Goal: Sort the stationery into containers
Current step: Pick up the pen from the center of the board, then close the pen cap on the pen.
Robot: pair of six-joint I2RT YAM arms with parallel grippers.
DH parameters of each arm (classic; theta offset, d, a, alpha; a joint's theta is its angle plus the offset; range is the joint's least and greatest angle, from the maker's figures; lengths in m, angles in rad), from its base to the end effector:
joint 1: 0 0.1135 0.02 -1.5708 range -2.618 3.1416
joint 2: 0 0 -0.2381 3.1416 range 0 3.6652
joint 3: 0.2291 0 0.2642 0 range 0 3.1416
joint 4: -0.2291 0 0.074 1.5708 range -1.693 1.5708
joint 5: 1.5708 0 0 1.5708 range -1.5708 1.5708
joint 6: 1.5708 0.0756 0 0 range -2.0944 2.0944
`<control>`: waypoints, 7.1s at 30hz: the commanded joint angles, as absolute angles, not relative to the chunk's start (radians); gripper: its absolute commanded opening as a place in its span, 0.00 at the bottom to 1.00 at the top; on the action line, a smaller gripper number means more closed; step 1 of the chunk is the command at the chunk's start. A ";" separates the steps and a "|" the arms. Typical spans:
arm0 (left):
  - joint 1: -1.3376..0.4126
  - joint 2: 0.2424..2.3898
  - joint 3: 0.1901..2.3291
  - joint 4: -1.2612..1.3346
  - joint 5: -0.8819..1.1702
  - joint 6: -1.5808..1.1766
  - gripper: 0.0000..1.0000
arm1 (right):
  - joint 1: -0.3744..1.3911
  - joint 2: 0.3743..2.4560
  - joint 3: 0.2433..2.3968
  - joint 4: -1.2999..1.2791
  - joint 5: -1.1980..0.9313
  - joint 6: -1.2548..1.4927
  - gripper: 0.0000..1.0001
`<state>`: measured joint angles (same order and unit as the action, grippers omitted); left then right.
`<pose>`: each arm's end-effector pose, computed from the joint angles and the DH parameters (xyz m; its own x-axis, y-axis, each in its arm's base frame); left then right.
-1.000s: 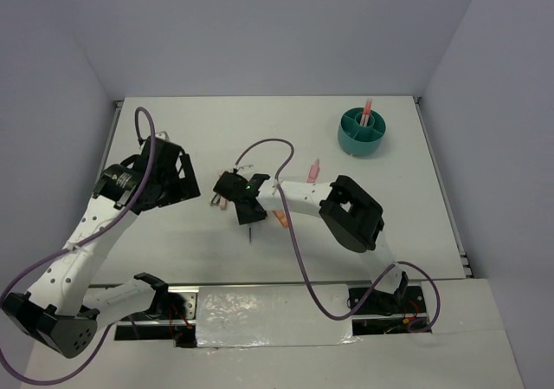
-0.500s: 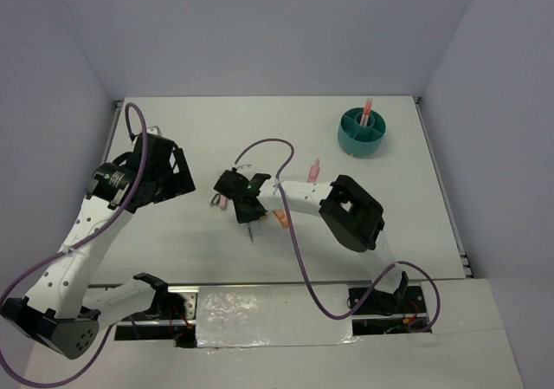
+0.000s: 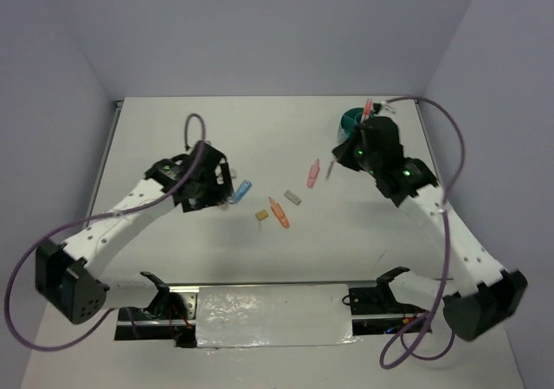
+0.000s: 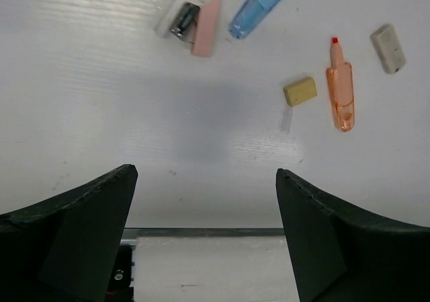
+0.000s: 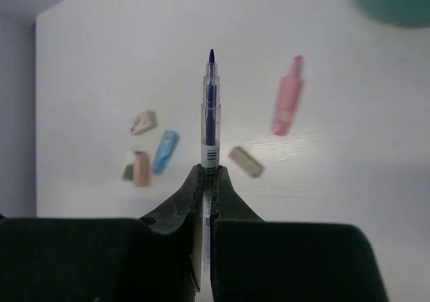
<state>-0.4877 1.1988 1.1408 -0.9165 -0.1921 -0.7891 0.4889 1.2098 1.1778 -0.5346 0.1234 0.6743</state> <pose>0.2515 -0.1171 0.2577 -0.7742 -0.3779 -0.5077 -0.2614 0.9215 -0.2873 0.2875 0.1424 0.3080 -0.6039 0.3806 -0.7003 0.0034 0.8799 0.4752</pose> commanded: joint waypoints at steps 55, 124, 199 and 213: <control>-0.905 1.763 1.104 -0.635 -0.403 -1.106 0.00 | 0.270 0.930 1.014 -0.692 -0.264 0.358 0.00; -0.526 1.164 1.025 0.436 0.532 -1.105 0.00 | 0.554 1.002 1.011 0.064 -0.649 0.710 0.00; -0.520 1.141 1.100 0.296 0.393 -1.020 0.00 | 0.571 1.072 1.103 -0.055 -0.657 0.684 0.00; -0.522 1.147 1.127 0.284 0.351 -1.012 0.00 | 0.575 1.078 1.080 -0.040 -0.670 0.698 0.00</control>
